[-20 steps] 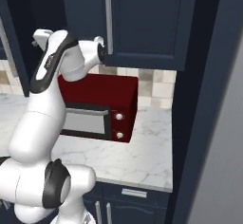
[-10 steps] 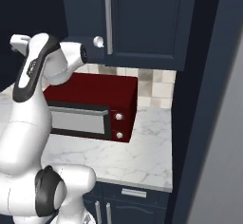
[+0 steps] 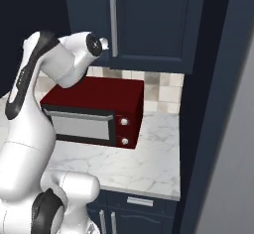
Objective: Open the cabinet and move the ladle to the pot. Then close the cabinet.
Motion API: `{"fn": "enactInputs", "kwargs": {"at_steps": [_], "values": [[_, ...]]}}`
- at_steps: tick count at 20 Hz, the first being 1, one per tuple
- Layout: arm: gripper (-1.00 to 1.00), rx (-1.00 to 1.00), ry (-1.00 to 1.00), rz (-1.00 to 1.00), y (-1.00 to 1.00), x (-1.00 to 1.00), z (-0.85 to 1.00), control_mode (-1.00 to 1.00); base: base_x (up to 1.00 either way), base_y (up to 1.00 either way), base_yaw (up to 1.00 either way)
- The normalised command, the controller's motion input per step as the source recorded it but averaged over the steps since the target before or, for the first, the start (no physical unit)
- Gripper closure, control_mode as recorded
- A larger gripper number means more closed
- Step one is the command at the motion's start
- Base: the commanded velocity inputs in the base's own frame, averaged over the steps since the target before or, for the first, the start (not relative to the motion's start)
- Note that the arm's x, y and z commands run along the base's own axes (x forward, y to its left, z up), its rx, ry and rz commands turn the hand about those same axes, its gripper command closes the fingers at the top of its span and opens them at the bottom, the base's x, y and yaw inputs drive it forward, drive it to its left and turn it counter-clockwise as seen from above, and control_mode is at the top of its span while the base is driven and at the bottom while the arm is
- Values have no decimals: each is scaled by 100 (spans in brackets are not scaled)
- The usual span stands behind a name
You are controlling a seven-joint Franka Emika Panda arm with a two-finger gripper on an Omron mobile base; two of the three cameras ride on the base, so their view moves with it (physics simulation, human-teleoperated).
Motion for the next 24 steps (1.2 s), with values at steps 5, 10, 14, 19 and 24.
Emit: {"fn": "enactInputs", "kwargs": {"at_steps": [5, 10, 14, 19, 24], "values": [[-100, -29, -14, -42, -21, 22, 32, -100, 0, 0, 0], [-100, -30, -4, -46, -25, 28, 5, -100, 0, 0, 0], [-100, -24, 0, -44, -35, 40, 0, -100, 0, 0, 0], [-100, -15, 0, -41, -41, 67, 0, -100, 0, 0, 0], [-100, -3, 1, -24, -23, 62, -29, -100, 0, 0, 0]]}}
